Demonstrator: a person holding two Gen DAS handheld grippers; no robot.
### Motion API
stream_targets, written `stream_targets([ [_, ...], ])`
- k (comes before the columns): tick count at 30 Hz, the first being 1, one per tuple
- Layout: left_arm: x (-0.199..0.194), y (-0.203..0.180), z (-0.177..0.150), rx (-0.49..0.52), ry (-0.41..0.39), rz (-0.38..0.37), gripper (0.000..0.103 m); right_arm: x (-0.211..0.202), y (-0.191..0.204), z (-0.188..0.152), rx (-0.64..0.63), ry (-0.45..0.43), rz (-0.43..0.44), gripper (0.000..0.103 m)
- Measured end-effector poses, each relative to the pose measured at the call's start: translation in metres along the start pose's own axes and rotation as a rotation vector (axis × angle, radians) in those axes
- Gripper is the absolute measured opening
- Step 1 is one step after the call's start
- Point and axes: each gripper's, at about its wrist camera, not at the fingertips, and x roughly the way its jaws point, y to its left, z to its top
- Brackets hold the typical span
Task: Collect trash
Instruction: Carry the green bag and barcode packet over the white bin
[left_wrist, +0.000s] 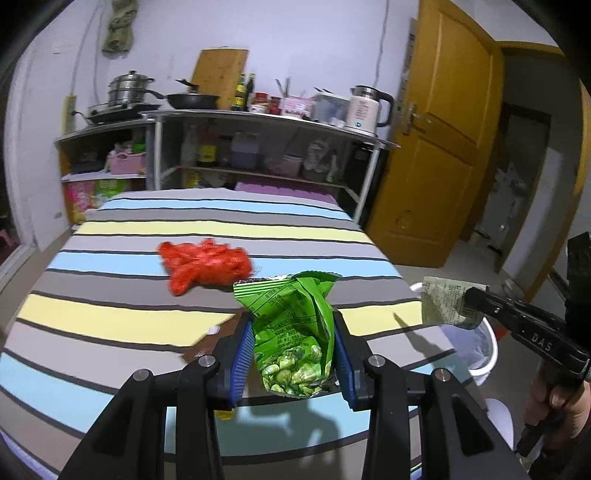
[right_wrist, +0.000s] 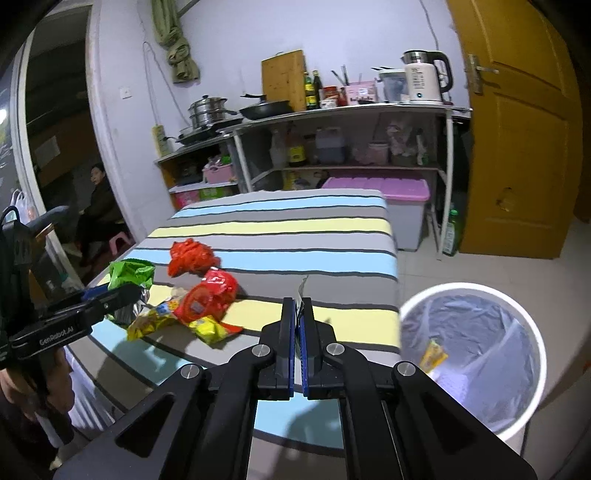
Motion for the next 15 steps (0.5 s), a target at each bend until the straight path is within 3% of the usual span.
stream_targets([
  [15,0.040,-0.091,0.011,0.124,0.039,-0.174,0.040,-0.027,-0.069,-0.019,0.116,-0.010,-0.113,0.002],
])
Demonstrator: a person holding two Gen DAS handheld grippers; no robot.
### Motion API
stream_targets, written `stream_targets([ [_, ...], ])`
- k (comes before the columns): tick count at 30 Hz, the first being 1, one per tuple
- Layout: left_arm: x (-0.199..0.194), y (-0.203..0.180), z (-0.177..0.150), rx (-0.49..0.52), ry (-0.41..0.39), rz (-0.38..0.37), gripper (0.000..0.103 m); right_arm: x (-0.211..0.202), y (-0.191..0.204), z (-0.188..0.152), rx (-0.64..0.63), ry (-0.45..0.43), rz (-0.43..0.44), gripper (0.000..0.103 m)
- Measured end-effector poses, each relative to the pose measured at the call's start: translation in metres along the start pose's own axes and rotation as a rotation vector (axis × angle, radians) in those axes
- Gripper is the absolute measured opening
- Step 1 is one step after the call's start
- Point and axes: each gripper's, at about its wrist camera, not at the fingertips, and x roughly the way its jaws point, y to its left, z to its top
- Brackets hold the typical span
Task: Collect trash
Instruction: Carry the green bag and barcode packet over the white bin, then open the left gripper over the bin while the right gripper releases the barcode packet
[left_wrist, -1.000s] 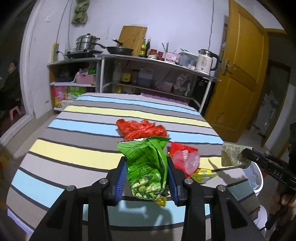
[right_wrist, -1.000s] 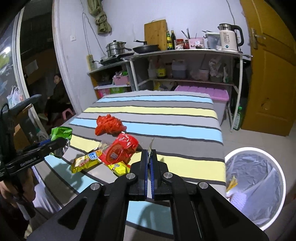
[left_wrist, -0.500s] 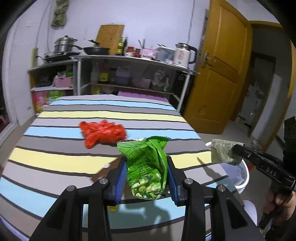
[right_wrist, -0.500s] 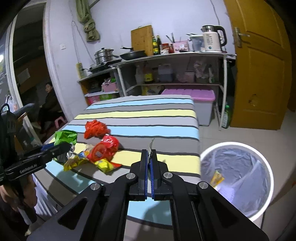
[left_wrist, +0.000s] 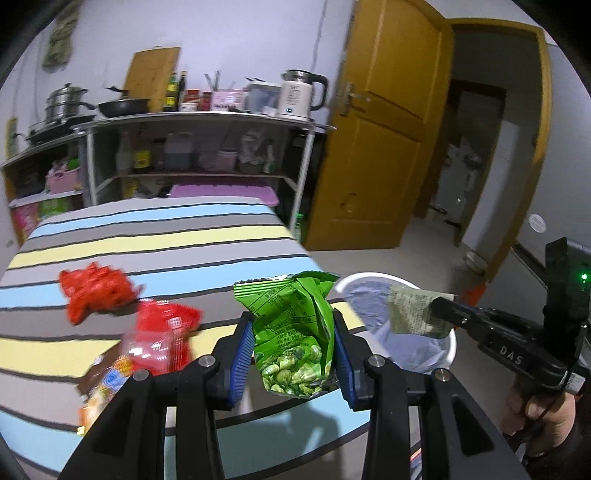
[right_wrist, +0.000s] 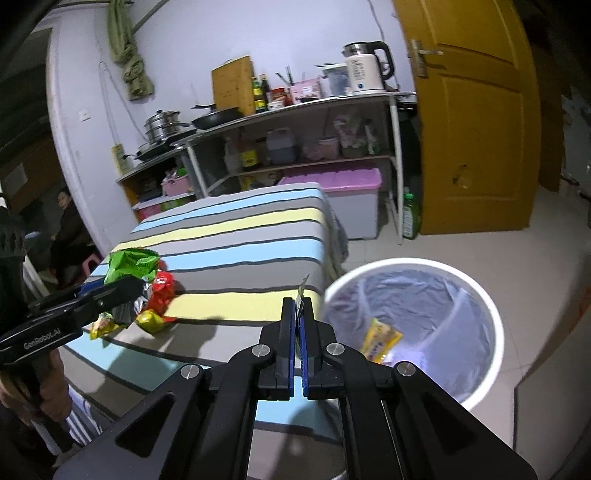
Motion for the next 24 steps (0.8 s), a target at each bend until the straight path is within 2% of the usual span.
stream_targets([
  [11,0.038,-0.048,0.007,0.067,0.038,-0.090,0.040,-0.004,-0.037,-0.010,0.071,0.007,-0.052,0.002],
  [24,0.087,-0.086,0.008,0.121,0.110,-0.157,0.040,0.003,-0.074,-0.022,0.144,0.038,-0.082,0.002],
])
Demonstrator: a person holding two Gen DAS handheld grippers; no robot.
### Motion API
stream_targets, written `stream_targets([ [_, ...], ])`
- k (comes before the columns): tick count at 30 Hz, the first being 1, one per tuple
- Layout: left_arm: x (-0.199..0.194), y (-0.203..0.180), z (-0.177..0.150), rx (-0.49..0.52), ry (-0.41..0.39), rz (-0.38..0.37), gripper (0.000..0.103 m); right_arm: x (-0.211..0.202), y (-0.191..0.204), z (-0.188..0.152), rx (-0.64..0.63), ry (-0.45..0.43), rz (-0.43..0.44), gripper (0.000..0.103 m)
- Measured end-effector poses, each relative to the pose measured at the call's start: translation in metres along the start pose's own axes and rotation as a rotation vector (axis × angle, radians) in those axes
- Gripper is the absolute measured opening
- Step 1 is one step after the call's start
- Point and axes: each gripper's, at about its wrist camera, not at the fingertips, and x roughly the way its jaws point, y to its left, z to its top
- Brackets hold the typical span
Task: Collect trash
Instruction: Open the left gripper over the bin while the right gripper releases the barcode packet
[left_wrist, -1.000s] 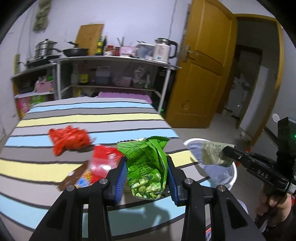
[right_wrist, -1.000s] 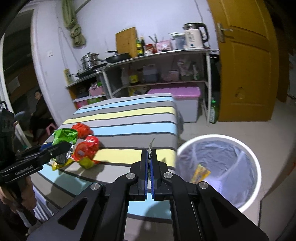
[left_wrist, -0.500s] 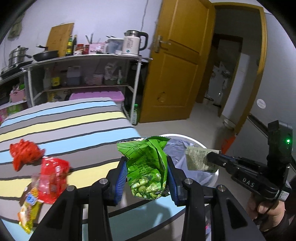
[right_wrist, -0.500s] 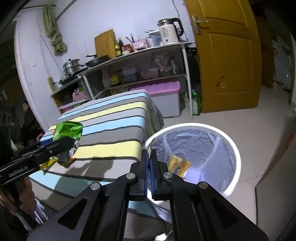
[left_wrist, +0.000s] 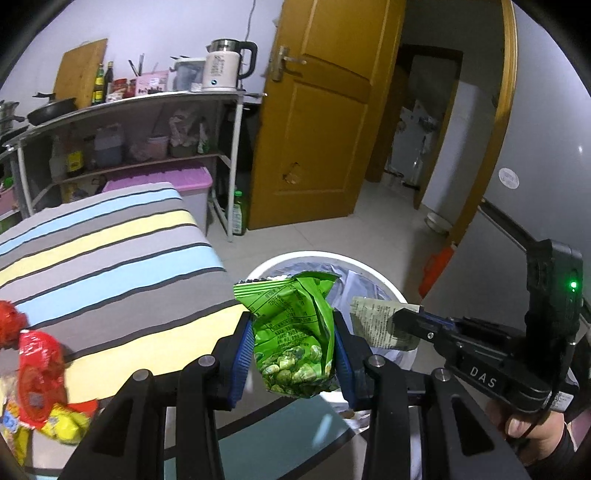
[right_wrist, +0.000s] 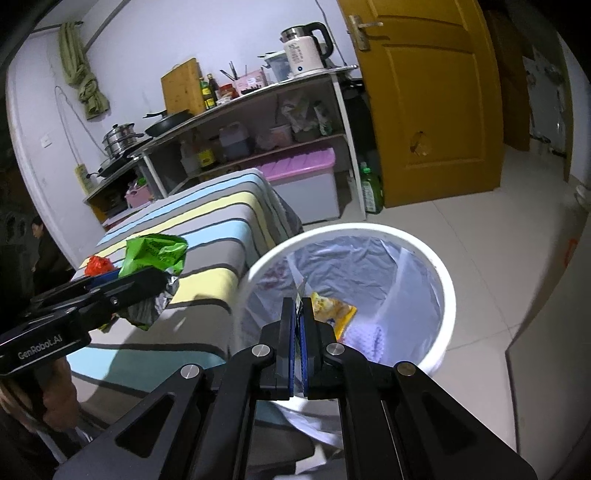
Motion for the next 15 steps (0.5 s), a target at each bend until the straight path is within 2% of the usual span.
stream_targets([
  [7,0.035,-0.010,0.007,0.034,0.044,-0.028,0.041,0.007,-0.014,-0.002,0.022,0.021,-0.021,0.004],
  [11,0.053,-0.011,0.006,0.036,0.077,-0.045,0.041,0.009,-0.018,-0.002,0.027,0.022,-0.040,0.026],
  [15,0.057,-0.008,0.002,0.021,0.089,-0.054,0.043,0.009,-0.022,-0.003,0.036,0.024,-0.042,0.027],
])
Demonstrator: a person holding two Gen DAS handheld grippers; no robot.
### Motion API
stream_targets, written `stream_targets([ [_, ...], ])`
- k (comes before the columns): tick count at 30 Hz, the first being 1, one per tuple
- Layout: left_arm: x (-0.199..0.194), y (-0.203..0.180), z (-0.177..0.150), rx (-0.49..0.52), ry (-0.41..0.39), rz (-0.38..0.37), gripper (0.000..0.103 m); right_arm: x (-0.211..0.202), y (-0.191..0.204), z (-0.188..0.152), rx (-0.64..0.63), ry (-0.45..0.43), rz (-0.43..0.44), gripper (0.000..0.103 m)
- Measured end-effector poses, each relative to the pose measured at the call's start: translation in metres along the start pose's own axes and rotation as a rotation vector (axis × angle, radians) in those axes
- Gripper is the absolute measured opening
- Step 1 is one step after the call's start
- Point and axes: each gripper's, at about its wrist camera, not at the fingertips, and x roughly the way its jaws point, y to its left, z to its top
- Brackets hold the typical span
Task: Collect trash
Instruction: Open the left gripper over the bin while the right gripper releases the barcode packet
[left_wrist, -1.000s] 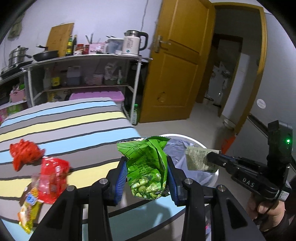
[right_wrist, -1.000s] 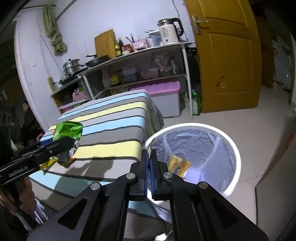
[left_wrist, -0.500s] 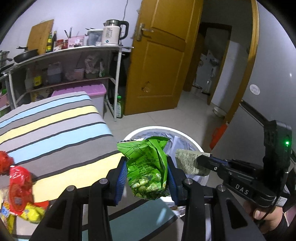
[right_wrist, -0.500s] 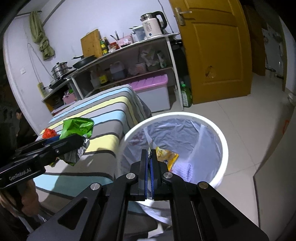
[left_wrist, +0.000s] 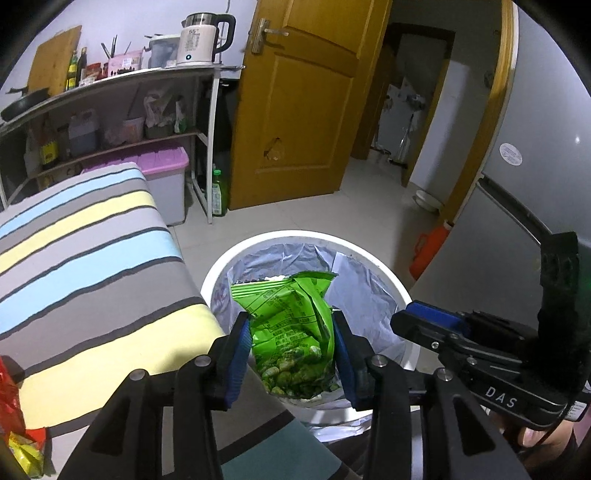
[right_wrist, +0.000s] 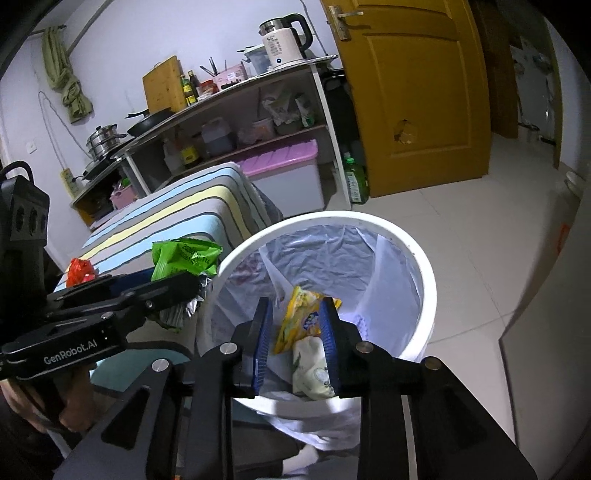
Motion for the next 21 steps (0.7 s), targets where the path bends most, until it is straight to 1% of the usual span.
stream_targets([
  [5,-0.001,0.004,0.002,-0.027,-0.009,-0.024,0.054,-0.003,0.002,0.002,-0.006,-0.007,-0.001,0.027],
  [12,-0.015,0.007,0.000,-0.041,-0.039,-0.022,0.055,-0.011,0.007,0.001,-0.020,-0.019,0.003,0.027],
  [16,-0.031,0.011,-0.002,-0.058,-0.066,-0.021,0.055,-0.019,0.017,0.004,-0.042,-0.033,0.017,0.027],
  [21,-0.057,0.019,-0.009,-0.081,-0.112,0.010,0.055,-0.029,0.032,0.004,-0.083,-0.051,0.036,0.027],
])
